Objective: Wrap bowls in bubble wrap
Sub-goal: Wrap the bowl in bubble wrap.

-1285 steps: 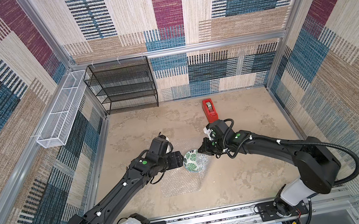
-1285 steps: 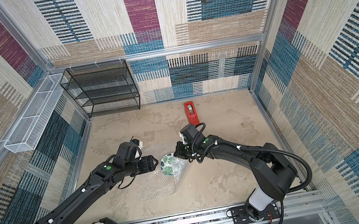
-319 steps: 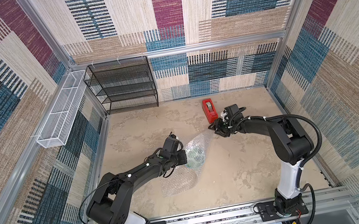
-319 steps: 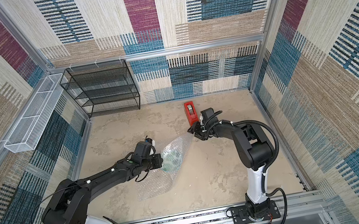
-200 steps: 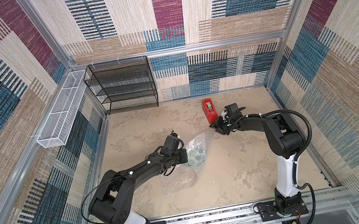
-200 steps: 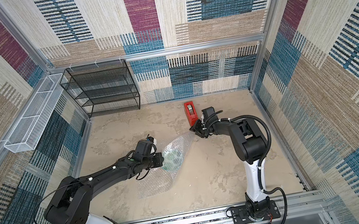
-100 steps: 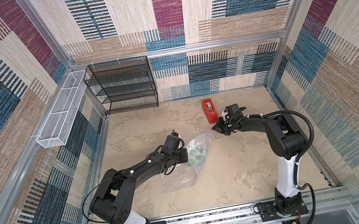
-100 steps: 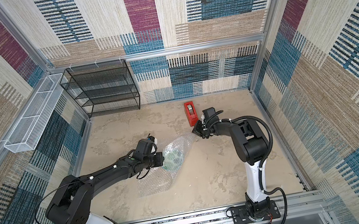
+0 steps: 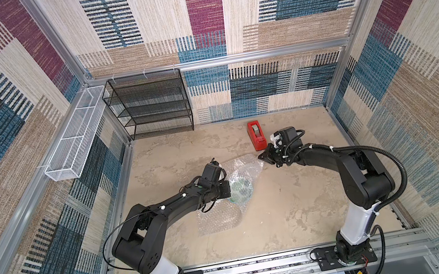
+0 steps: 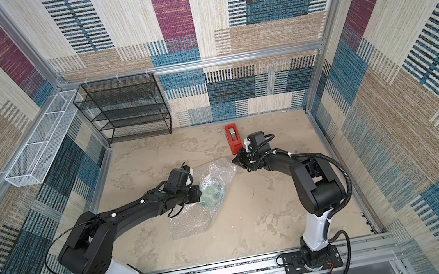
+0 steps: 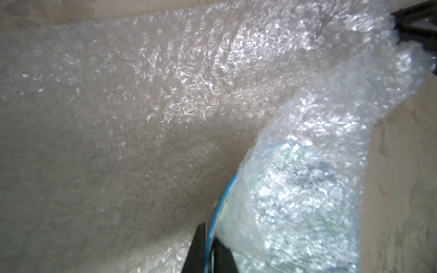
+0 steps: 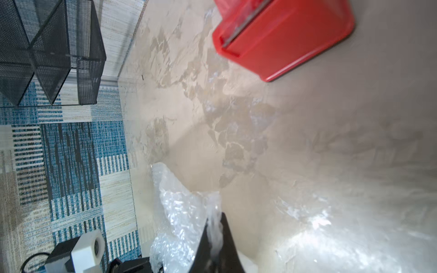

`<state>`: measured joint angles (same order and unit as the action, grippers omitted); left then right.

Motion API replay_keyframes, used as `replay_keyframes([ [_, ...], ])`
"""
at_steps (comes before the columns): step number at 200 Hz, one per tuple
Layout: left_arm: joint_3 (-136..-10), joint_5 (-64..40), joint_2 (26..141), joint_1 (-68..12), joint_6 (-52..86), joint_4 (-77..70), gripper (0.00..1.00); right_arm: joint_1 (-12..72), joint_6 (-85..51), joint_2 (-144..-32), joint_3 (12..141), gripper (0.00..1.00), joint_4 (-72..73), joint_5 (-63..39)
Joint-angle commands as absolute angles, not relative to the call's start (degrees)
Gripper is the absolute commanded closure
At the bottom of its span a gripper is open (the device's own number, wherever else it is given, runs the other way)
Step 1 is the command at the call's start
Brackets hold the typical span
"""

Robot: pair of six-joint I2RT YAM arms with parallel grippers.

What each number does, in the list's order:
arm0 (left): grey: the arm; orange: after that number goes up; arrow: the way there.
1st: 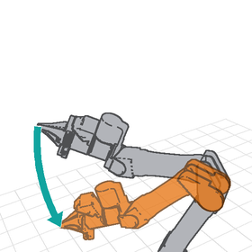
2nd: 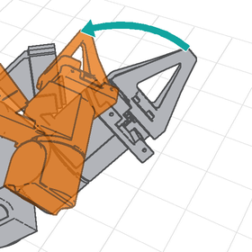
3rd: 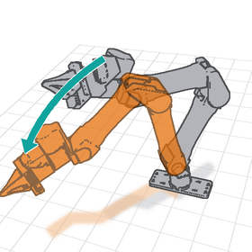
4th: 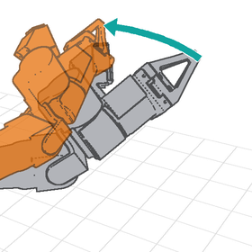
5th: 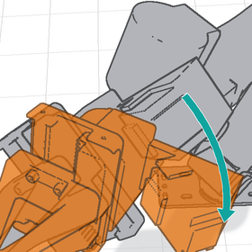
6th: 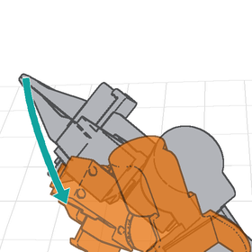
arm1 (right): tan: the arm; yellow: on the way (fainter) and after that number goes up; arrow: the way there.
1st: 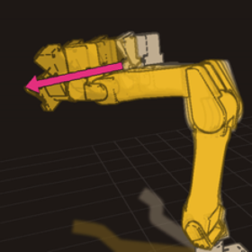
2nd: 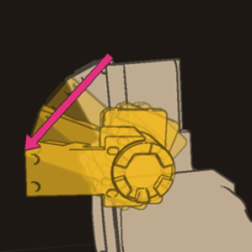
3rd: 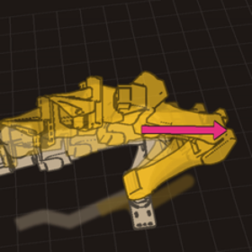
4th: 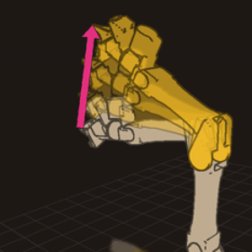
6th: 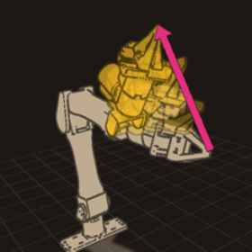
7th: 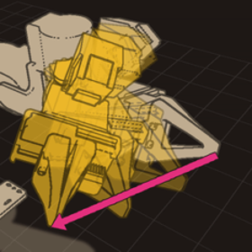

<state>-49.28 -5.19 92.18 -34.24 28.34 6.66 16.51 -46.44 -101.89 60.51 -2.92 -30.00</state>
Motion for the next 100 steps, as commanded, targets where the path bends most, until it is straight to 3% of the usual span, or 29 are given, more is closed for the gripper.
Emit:
replay_keyframes([
  [1,-49.2,-2.6,92.7,-34.2,27.8,12.6,1.0,18.0,-48.0,-98.6,59.3,1.0,-2.5,-31.3],
  [100,-49.1,-2.7,93.0,-34.2,28.6,12.0,1.0,26.9,-54.3,-91.6,54.9,1.0,-3.3,-29.8],
])
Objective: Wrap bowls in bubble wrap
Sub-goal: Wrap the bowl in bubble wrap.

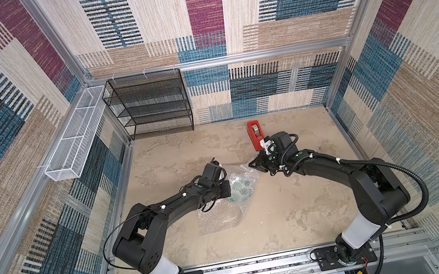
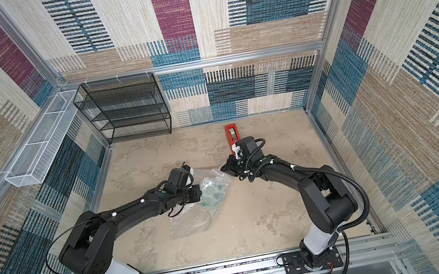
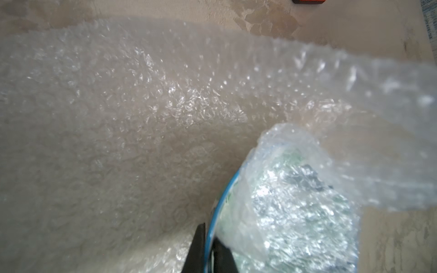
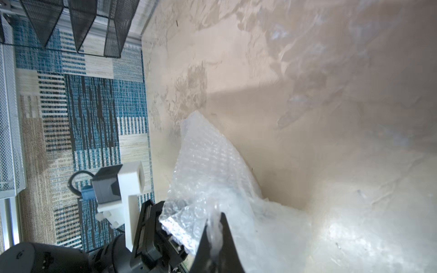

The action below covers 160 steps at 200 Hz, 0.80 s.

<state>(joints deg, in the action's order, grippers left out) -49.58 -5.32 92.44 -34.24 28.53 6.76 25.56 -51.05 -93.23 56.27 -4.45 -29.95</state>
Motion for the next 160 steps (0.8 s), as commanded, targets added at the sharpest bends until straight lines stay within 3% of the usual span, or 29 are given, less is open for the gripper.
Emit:
replay_keyframes([
  [1,-49.1,-2.7,93.0,-34.2,28.7,12.0,1.0,27.0,-54.4,-91.5,54.8,1.0,-3.3,-29.8],
  [83,-49.3,-2.9,93.1,-34.3,28.7,11.6,1.0,33.6,-58.9,-92.9,52.7,1.0,-0.7,-29.6],
  [160,-49.3,-3.1,92.9,-34.2,28.8,11.2,1.0,36.7,-61.1,-94.6,50.0,0.9,2.0,-29.5],
])
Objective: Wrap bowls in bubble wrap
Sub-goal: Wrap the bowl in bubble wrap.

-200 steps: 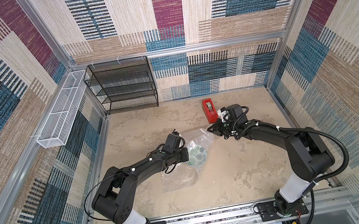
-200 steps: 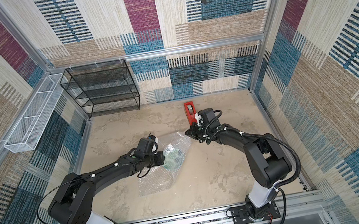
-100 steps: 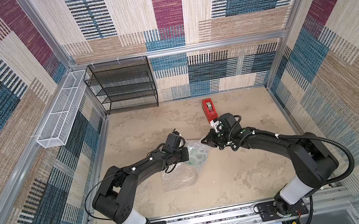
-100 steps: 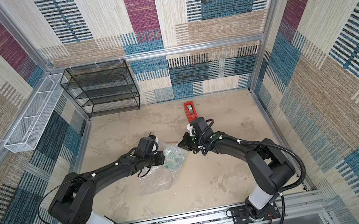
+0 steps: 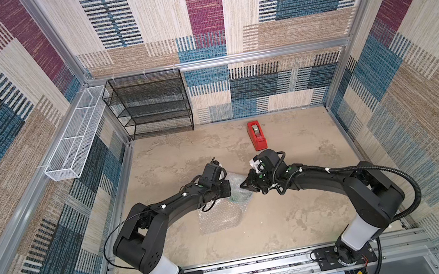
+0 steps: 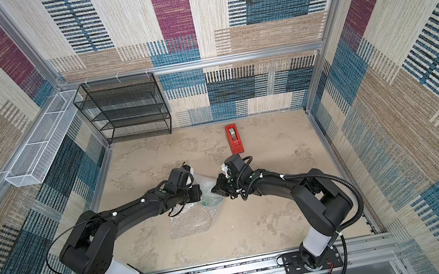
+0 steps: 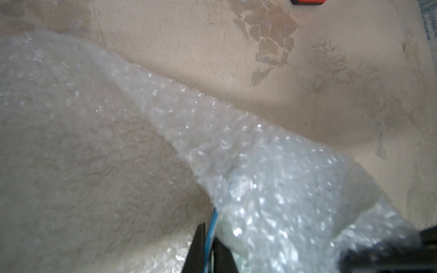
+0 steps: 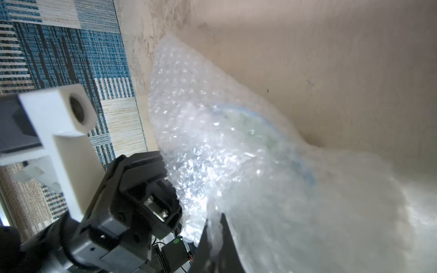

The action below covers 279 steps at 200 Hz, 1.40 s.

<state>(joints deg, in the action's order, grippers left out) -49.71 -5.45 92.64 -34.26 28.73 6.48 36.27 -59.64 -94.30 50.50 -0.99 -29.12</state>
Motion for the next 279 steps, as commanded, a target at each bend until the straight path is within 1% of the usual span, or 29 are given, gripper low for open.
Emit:
replay_keyframes([
  [1,-49.3,-3.1,93.0,-34.3,28.8,11.2,1.0,36.7,-61.2,-94.6,50.0,0.9,2.0,-29.5],
  [13,-49.1,-3.0,92.8,-34.3,28.7,11.2,1.0,36.7,-61.1,-94.7,50.0,0.86,2.0,-29.4],
  [27,-49.1,-3.0,92.6,-34.3,28.7,11.4,1.0,36.8,-61.0,-94.9,49.9,0.78,2.4,-29.6],
  [36,-49.0,-3.0,92.4,-34.4,28.7,11.3,1.0,36.8,-61.0,-95.2,50.0,0.74,2.4,-29.5],
  [58,-49.0,-3.0,91.8,-34.4,28.7,11.6,1.0,36.8,-60.5,-96.0,50.3,0.73,2.5,-29.7],
  [70,-49.0,-2.9,91.5,-34.4,28.7,11.8,1.0,36.9,-60.1,-96.7,50.5,0.67,2.8,-30.0],
  [127,-49.1,-2.7,90.9,-34.4,28.6,12.3,1.0,37.5,-59.5,-100.0,52.1,0.67,3.4,-31.3],
  [168,-49.5,-2.7,90.4,-34.3,28.5,13.3,1.0,37.9,-56.6,-101.4,55.1,0.67,-2.6,-26.6],
  [174,-49.7,-2.7,89.9,-34.3,28.5,13.7,0.97,37.9,-56.1,-101.6,55.4,0.67,-3.2,-26.0],
  [187,-49.4,-2.2,88.5,-34.4,28.6,14.5,0.87,38.0,-55.9,-102.3,55.5,0.68,-3.0,-26.1],
  [220,-48.9,-0.5,84.4,-34.4,28.1,16.0,0.7,38.6,-55.3,-103.1,56.7,0.69,-4.5,-24.0],
  [250,-48.9,0.8,83.5,-34.3,27.9,16.8,0.65,38.9,-55.0,-103.2,57.4,0.7,-5.4,-22.3],
  [279,-49.5,1.4,83.7,-34.3,27.9,17.9,0.64,39.4,-54.3,-103.5,58.7,0.7,-6.7,-20.9],
])
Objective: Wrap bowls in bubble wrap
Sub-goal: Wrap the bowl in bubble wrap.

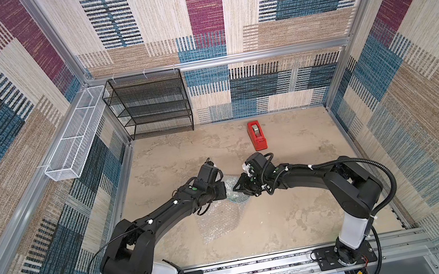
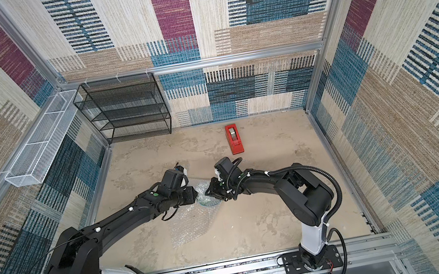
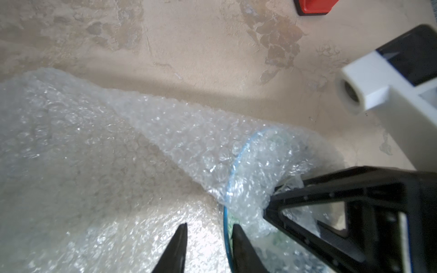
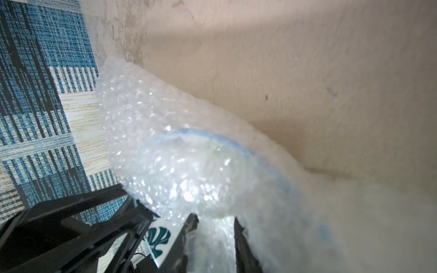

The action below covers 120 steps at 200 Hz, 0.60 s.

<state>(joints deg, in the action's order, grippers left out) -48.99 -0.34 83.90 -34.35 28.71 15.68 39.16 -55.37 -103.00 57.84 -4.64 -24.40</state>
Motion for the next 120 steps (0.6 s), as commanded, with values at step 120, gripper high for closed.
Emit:
replay_keyframes([
  [120,-42.7,8.9,67.3,-14.2,39.3,30.9,0.29,40.6,-54.0,-103.3,59.8,0.69,-7.8,-18.9],
])
